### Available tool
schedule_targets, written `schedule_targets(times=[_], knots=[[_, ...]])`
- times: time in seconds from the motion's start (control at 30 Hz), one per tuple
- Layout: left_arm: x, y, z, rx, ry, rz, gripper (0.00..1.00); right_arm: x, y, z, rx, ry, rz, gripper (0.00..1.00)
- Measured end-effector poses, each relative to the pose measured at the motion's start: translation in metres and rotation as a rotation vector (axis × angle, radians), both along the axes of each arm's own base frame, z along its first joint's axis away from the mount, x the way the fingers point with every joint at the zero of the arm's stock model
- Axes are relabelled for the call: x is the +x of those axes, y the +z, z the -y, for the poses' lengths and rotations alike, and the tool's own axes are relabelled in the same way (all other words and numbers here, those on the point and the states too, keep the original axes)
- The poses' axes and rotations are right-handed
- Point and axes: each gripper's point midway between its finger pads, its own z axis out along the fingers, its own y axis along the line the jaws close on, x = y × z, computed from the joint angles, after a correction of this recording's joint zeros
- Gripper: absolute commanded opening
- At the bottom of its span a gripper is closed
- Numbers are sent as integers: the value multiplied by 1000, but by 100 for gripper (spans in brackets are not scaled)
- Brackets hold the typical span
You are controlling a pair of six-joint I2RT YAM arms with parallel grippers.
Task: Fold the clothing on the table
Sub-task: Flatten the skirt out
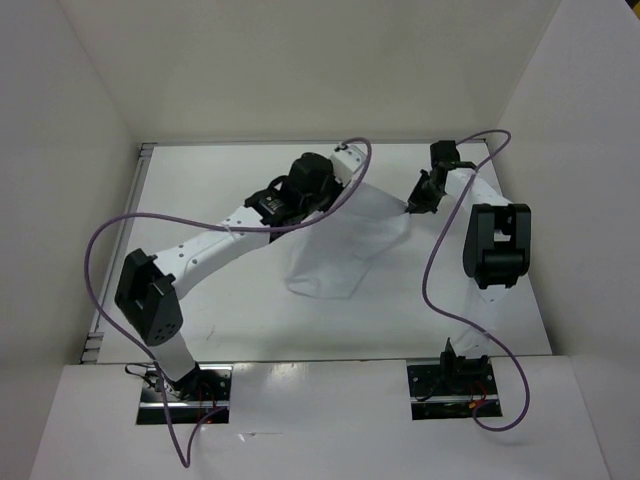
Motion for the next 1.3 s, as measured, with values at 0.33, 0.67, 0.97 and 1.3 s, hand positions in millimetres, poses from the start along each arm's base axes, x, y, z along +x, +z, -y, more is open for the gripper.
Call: schedule_targets(times=[0.33,0.67,0.97,1.3], knots=[[48,-33,-90,-113,336,-119,0,-1,75,-19,67,84,174,0],[130,38,-109,-313,347,-86,0,45,187,-36,50,185,488,0],[98,119,-140,-549,237,-52,0,12,306,-59,22,290,790,0],[21,78,-133,-613,124,-228,0,-31,299,-59,10,327,776,0]])
